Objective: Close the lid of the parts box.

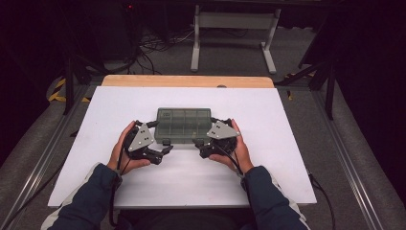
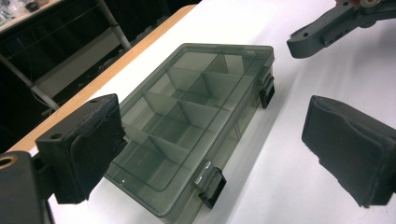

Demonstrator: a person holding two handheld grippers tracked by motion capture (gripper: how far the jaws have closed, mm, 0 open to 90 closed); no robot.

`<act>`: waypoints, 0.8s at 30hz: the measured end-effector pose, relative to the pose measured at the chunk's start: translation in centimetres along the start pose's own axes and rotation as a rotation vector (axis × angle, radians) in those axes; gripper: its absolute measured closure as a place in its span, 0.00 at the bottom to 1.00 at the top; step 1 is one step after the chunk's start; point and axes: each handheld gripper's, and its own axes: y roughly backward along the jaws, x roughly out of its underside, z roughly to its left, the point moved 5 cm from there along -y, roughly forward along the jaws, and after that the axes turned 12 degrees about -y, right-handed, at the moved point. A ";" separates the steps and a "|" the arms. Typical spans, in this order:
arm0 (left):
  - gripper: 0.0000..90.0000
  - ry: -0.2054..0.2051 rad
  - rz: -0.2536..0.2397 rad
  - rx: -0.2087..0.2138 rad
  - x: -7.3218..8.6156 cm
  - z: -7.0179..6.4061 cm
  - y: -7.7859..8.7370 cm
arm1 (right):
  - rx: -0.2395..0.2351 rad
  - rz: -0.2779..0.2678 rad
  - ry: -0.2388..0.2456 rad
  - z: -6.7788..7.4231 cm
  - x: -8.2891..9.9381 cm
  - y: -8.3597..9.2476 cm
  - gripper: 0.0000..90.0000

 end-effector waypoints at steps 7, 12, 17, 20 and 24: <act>0.07 -0.001 -0.008 -0.005 -0.2 -0.1 0.4 | 0.004 -0.007 0.004 0.0 -0.1 0.4 0.06; 0.07 -0.004 -0.013 -0.004 -0.3 -0.2 0.6 | 0.003 -0.007 0.007 0.1 -0.1 0.7 0.06; 0.07 -0.008 -0.009 -0.003 -0.3 -0.3 0.8 | 0.003 -0.009 0.008 0.2 -0.1 0.8 0.06; 0.07 -0.010 -0.015 -0.004 -0.4 -0.4 0.9 | 0.004 -0.008 0.010 0.3 0.0 0.9 0.06; 0.07 -0.012 -0.016 -0.004 -0.4 -0.5 1.1 | 0.005 -0.006 0.013 0.3 0.0 1.2 0.06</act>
